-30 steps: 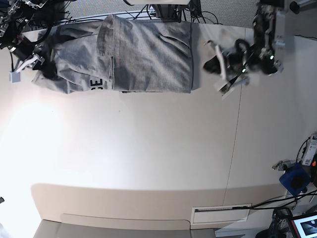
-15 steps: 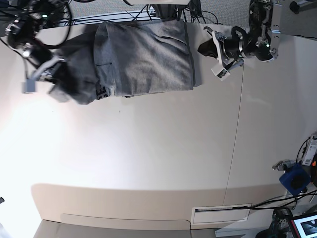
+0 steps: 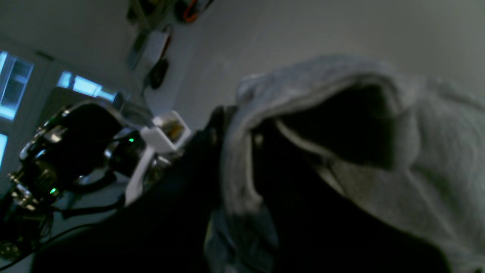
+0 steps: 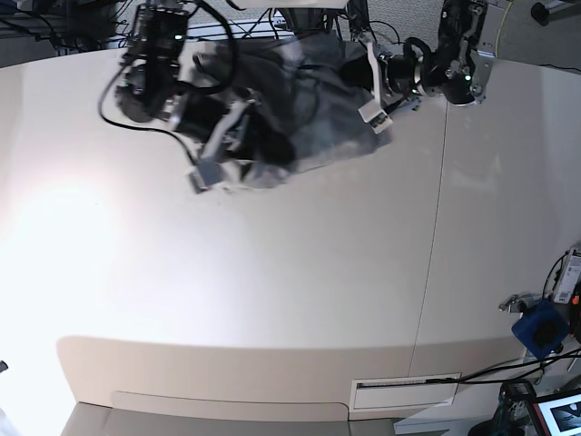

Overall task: Fold the T-shirt properly
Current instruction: 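Grasp the folded shirt with both grippers and fold it in half, then lower the folded bundle with both grippers and press it flat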

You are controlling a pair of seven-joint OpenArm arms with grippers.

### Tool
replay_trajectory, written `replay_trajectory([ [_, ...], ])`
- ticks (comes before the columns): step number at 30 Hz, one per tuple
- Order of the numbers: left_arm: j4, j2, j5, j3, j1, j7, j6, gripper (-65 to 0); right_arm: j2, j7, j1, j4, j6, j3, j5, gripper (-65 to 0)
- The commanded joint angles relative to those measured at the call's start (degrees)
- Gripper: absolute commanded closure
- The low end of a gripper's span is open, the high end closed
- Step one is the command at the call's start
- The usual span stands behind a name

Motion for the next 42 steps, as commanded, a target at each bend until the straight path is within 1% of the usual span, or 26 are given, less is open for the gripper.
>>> replay_trajectory([
  [1, 0.79, 0.07, -0.07, -0.09, -0.28, -0.96, -0.15, 0.0, -0.85, 2.16, 0.5, 1.03, 0.21, -1.64, 0.42, 0.0],
  [4, 0.79, 0.33, 0.39, -0.09, -0.31, -1.07, 0.04, 0.0, -1.77, 4.02, 0.5, 1.03, 0.21, -6.58, -4.59, 0.0],
  [9, 0.79, 0.33, 0.37, -0.09, -0.44, -1.16, 0.04, 0.0, -1.79, 7.26, 0.5, 1.01, 0.11, -13.86, -11.76, 0.0],
  [13, 0.79, 0.31, 0.39, -0.09, -0.44, -2.12, 0.04, 0.0, -1.79, 8.02, 0.5, 1.01, -2.29, -18.14, -15.45, 0.0],
  [15, 0.79, 0.33, 0.39, -0.09, -0.44, -2.1, 0.04, 0.0, -1.79, 8.24, 0.5, 1.01, -2.45, -19.93, -16.5, 0.0],
  [20, 0.79, 0.33, 0.39, -0.09, -0.44, -2.1, 0.04, 0.0, -1.79, 8.28, 0.5, 1.01, -2.45, -22.97, -16.59, 0.0],
  [26, 0.81, 0.31, 0.35, -0.22, -0.61, -2.1, 0.04, 0.0, -1.79, 8.28, 0.5, 1.01, -2.45, -23.37, -16.59, 0.0],
  [27, 0.81, 0.33, 0.33, -0.48, -0.83, -2.1, 0.39, 0.0, -1.79, 8.28, 0.5, 1.01, -2.45, -23.37, -16.59, 0.0],
  [28, 0.83, 0.33, 0.07, -0.87, -1.09, -2.29, 1.81, 0.0, -1.79, 8.28, 0.48, 1.01, -2.45, -23.37, -16.59, 0.0],
  [29, 0.85, 0.33, -0.26, -1.6, -1.27, -2.67, 2.89, 0.0, -1.79, 8.28, 0.48, 1.01, -2.45, -23.37, -16.59, 0.0],
  [30, 0.92, 0.33, -0.66, -2.54, -1.42, -3.04, 3.08, 0.0, -1.77, 8.26, 0.48, 1.01, -2.45, -23.37, -16.59, 0.0],
  [33, 0.96, 0.31, -2.71, -6.03, -1.53, -2.86, 2.78, 0.0, -1.79, 8.28, 0.48, 1.01, -2.43, -23.37, -16.59, 0.0],
  [38, 0.96, -0.07, -5.27, -10.12, -1.2, -0.46, 2.78, 0.0, -1.79, 8.28, 0.5, 1.01, -2.45, -23.37, -16.59, 0.0],
  [42, 0.96, -0.04, -5.68, -12.24, -1.07, -0.31, 2.78, 0.0, -1.79, 8.28, 0.48, 1.01, -2.45, -23.37, -16.61, 0.0],
])
